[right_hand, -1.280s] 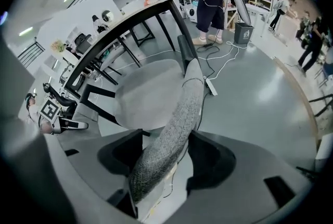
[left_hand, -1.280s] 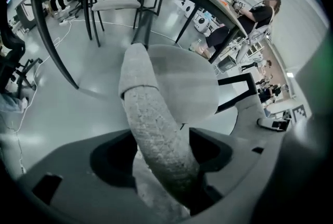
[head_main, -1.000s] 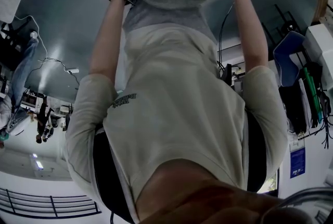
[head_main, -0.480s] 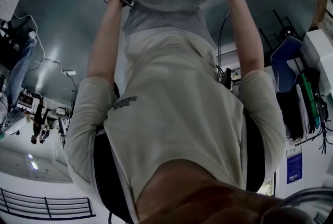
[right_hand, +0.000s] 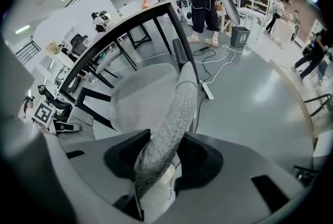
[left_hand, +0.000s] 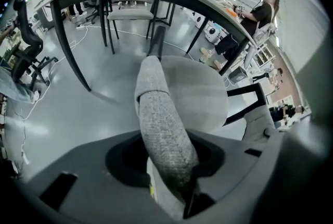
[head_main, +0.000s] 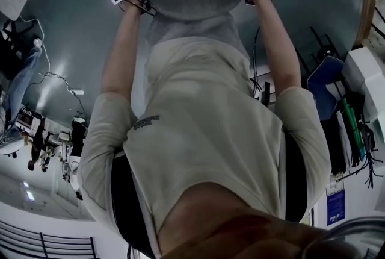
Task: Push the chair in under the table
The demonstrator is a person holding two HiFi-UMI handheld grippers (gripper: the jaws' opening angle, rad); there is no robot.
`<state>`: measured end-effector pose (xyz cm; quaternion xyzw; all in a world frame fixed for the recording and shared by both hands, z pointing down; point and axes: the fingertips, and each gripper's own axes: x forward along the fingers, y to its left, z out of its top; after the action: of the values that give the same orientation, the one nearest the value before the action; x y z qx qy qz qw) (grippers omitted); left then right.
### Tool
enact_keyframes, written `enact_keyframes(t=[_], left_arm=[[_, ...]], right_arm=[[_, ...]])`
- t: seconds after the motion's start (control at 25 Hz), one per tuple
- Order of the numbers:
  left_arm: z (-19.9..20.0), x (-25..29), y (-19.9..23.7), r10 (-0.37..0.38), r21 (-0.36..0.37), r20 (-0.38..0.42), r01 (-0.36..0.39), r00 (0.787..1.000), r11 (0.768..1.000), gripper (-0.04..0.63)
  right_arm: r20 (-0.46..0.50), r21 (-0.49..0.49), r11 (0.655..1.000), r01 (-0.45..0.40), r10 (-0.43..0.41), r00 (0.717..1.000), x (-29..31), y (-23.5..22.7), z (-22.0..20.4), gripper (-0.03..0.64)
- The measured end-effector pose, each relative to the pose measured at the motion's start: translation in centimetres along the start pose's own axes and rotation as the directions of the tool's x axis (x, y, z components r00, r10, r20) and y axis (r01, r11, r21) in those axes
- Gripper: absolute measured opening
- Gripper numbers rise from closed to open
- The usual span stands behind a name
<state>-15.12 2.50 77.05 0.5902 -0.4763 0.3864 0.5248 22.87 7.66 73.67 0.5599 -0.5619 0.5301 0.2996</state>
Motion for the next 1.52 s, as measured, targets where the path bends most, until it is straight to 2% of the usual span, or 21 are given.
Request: enact_keyframes(t=[0.36,0.96,1.52], left_arm=[[4.8,-0.2,-1.4,-0.011,-0.074,0.044,0.014,0.999,0.997,0.172],[13.1,1.9,-3.9,-0.007,-0.065,0.052,0.01,0.999,0.998,0.173],[19.1,3.3,-6.9,-0.022,-0.126,0.102,0.034,0.995,0.991,0.18]], right_arm=[[0.03,0.005,1.0,-0.025,0.025,0.999,0.4,0.3,6.9,0.163],[0.021,-0.019,1.0,-0.008,0.008,1.0,2.8,-0.7,15.3,0.167],[0.022,-0.051,0.999,-0.021,0.022,1.0,4.5,-2.1,23.2,0.167]])
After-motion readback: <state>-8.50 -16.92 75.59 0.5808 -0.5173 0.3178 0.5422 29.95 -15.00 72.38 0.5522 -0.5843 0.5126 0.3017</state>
